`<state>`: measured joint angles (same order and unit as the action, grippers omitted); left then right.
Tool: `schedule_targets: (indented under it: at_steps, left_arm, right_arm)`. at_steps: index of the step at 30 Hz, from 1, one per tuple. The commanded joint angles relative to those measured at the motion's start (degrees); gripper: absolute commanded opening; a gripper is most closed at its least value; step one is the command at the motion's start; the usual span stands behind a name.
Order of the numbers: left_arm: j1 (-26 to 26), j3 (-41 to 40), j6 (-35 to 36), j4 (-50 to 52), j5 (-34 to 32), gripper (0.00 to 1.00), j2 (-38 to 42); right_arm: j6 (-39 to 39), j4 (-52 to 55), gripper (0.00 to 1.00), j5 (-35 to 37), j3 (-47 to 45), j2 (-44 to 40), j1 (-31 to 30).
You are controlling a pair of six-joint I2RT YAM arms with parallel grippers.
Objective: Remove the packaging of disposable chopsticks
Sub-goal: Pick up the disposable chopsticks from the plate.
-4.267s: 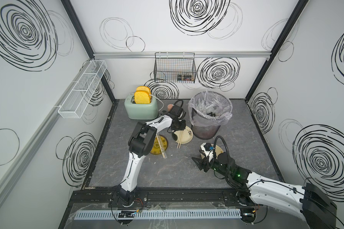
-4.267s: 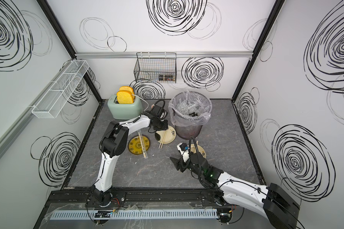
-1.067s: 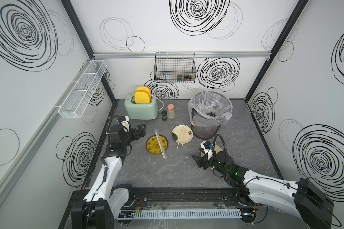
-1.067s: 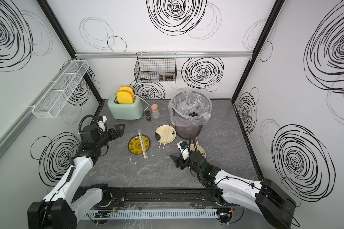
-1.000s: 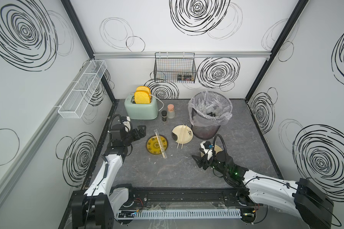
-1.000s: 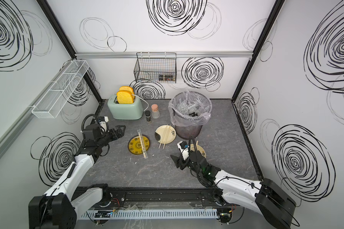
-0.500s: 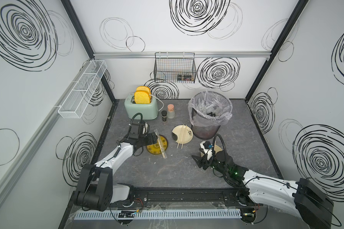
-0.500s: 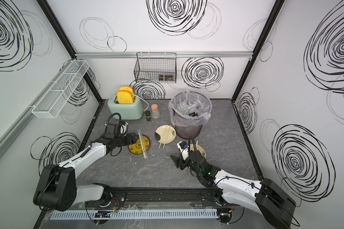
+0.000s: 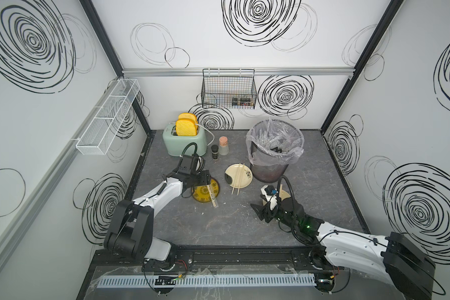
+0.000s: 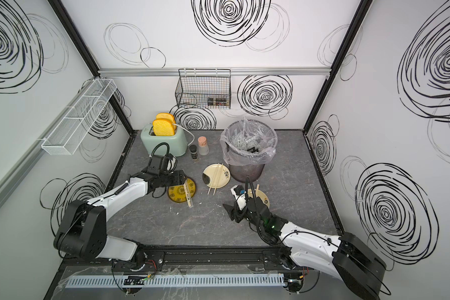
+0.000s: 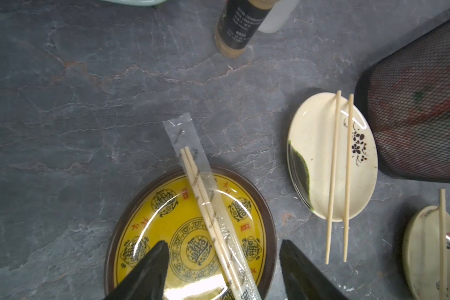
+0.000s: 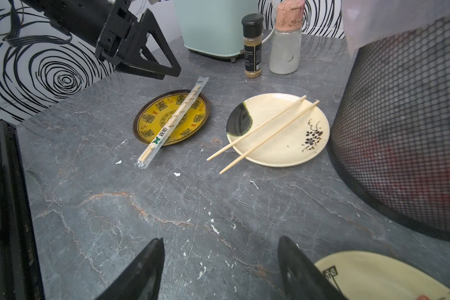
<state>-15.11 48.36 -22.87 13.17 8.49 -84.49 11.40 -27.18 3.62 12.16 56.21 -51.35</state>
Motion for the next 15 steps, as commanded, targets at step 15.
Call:
schedule_targets:
  at_steps: [15]
  left_arm:
    - [-2.9, 2.25, 0.02, 1.54, -2.47, 0.62, -5.54]
  right_arm:
    - [-2.3, -1.03, 0.72, 1.49, 2.21, 3.43, -3.61]
